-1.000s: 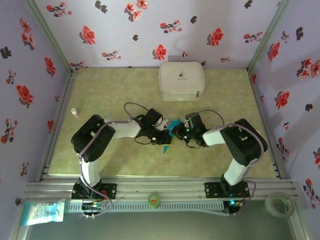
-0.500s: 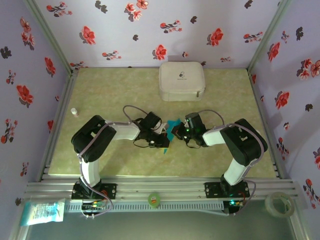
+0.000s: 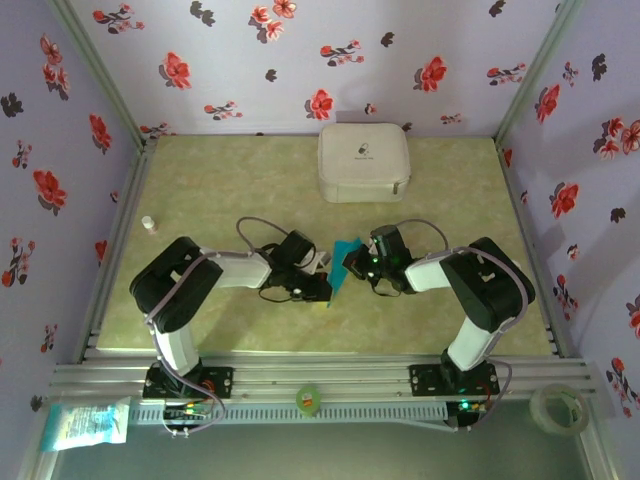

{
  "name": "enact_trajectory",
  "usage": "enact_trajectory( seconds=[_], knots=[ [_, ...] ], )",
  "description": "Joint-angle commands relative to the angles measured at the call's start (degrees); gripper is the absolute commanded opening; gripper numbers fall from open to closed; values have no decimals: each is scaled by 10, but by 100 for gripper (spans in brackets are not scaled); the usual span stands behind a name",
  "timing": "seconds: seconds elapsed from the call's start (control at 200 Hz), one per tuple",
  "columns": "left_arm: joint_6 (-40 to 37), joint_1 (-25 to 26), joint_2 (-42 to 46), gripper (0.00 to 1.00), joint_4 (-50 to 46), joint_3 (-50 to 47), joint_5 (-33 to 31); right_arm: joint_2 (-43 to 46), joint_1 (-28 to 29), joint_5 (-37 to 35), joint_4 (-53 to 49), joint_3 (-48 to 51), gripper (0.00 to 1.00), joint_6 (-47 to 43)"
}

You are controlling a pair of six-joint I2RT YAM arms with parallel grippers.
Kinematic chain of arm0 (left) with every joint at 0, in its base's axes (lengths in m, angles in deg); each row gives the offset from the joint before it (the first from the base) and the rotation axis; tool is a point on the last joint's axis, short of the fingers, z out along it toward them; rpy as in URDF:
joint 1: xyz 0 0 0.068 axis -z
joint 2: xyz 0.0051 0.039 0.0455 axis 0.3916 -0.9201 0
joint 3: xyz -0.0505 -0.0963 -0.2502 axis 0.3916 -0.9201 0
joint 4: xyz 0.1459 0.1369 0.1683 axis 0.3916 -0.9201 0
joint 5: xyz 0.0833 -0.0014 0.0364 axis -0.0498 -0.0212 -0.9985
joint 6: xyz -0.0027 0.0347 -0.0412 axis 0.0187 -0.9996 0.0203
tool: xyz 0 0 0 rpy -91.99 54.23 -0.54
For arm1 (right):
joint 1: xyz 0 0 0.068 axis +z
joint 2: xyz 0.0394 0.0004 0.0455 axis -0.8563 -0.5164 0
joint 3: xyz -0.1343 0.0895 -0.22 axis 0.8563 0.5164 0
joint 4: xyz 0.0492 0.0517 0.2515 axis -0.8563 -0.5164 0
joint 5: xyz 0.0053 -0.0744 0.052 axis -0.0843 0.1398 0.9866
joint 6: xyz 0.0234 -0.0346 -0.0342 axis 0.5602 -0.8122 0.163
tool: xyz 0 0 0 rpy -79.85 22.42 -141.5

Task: Fold a paper plane with a square sheet of paper (pick it up from the middle)
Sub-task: Fold the wing for the fifth time at the center of the table.

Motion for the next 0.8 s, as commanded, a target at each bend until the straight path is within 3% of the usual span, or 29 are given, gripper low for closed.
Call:
enact_trajectory(
  seconds=[0.0,0.55,0.795],
  knots=[
    [8,7,14,4,-42,-30,-11,-36,14,-39,-49,2,5,-6],
    [13,7,105,0,-30,-22,-35,-36,14,-39,-49,1,5,-4],
    [23,12,70,1,7,25,19,-36,14,-40,-48,1,5,-4]
  ],
)
